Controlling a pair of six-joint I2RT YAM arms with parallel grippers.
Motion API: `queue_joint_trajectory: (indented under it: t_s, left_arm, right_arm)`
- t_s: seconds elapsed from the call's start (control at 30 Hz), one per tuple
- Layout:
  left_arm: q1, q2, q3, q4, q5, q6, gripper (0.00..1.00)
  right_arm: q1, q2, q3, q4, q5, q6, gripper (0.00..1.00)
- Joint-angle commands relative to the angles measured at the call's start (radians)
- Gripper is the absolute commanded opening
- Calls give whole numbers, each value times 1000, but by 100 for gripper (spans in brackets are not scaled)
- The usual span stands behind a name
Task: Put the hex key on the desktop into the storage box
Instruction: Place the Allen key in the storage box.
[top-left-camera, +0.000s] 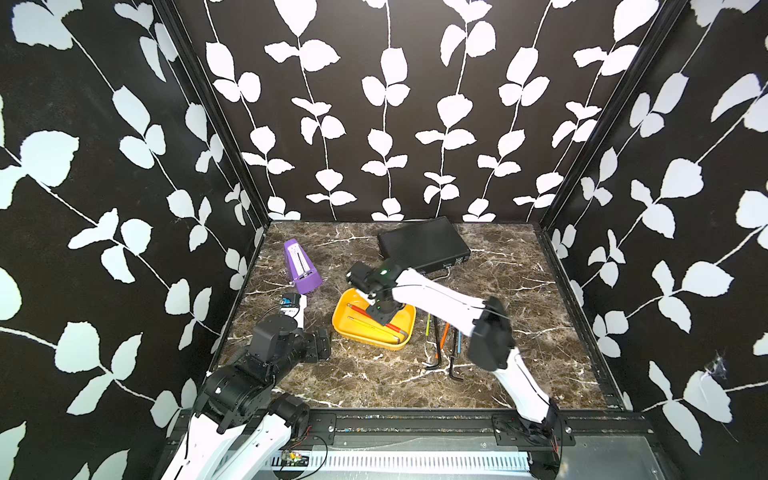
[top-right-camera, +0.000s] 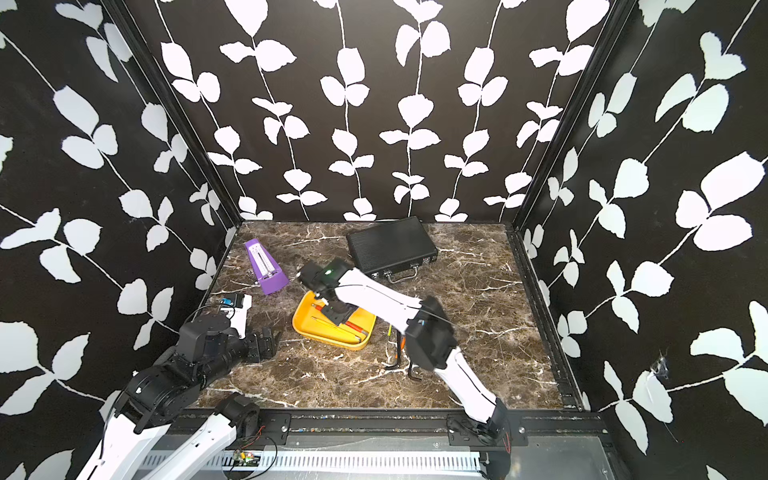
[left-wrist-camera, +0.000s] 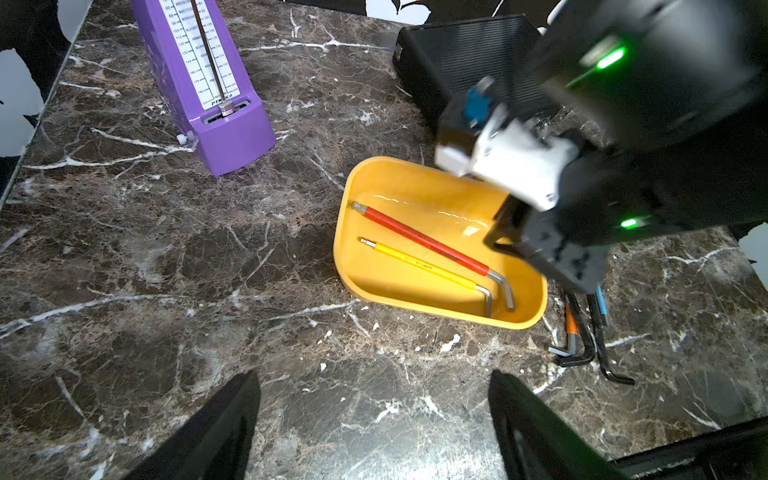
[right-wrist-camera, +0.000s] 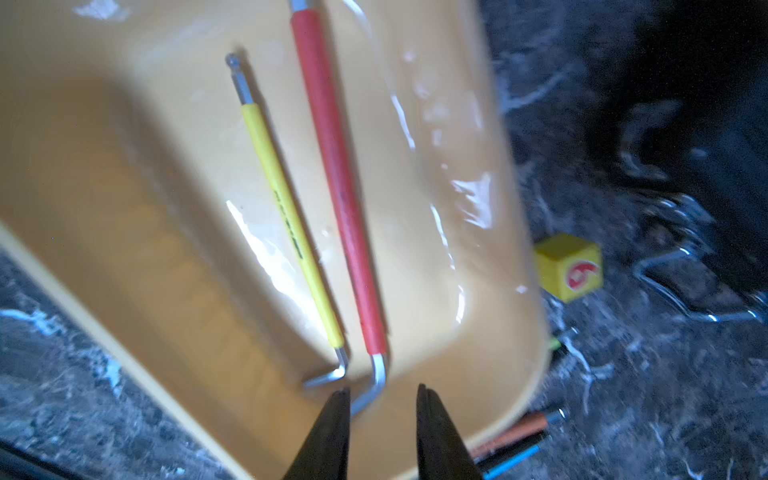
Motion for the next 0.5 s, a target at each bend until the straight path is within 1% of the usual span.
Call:
queue_joint_trajectory:
  t_s: [0.0,0.1,0.2,0.37,0.47]
  left_arm:
    - [-4,-7,-7,14,-1,1,87]
    - [-5,-6,-7,14,1,0,87]
    - [-5,-4,-6,13,4,1,87]
    - [-5,1,-7,14,10,4,87]
    - [-5,5,-7,15,11,3,87]
  right_arm:
    - [-84,-179,-204,87,14,180,30]
    - [-155,-338,-429,179,-23,312,30]
    - [-228,-468,-620,240,-67,429,29]
    - [-295,-612,-831,268,-98,545,26]
    - [-318,-643,-902,249,-113,601,25]
